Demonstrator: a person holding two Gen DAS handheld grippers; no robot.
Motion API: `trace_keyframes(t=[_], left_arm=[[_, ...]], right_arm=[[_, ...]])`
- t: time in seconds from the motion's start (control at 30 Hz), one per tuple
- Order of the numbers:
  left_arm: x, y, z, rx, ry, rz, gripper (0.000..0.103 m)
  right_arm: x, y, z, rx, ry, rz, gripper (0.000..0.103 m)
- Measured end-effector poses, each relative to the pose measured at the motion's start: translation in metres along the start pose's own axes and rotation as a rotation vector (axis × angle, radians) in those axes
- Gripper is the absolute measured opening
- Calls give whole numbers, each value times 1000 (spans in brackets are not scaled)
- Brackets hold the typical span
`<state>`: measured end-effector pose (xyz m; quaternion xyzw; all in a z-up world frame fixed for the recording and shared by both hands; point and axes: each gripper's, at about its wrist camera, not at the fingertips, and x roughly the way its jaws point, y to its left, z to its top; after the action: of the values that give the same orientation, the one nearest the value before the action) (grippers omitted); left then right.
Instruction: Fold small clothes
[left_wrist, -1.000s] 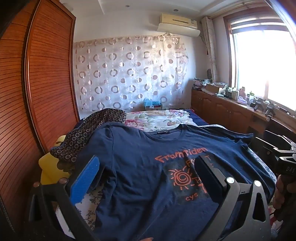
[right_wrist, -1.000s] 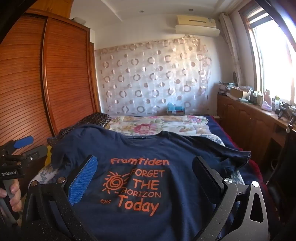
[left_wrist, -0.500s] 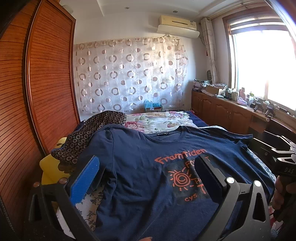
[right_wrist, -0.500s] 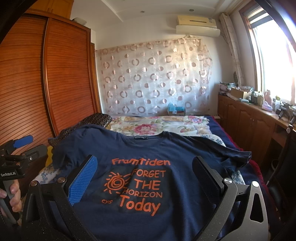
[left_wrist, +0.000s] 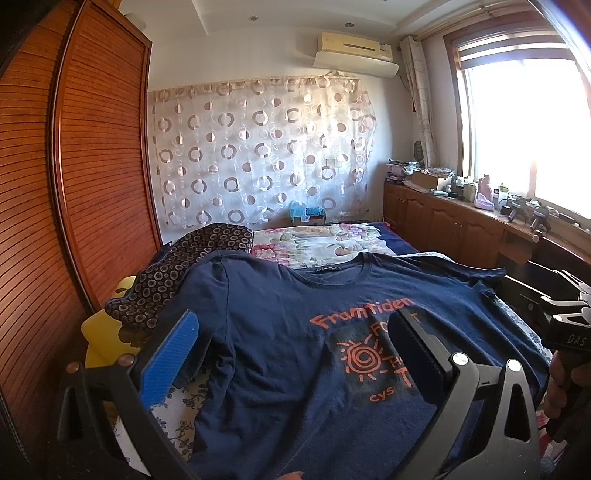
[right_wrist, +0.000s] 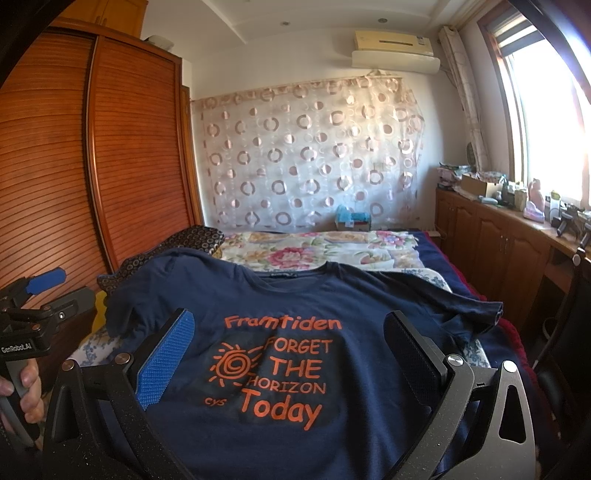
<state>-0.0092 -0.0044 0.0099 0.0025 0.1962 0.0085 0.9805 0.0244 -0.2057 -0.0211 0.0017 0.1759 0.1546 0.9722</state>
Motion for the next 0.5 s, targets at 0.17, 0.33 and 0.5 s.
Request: trace_keyframes(t=[0.17, 0.33, 0.5], left_arm=[[0, -1, -1, 0, -1, 1, 103], [-2, -1, 0, 1, -2, 2, 103], [-2, -1, 0, 1, -3, 2, 103]], right_arm=[[0, 0, 0, 1, -1, 0, 103], [0, 1, 1, 0, 0, -1, 103], [0, 1, 1, 1, -1, 0, 103]])
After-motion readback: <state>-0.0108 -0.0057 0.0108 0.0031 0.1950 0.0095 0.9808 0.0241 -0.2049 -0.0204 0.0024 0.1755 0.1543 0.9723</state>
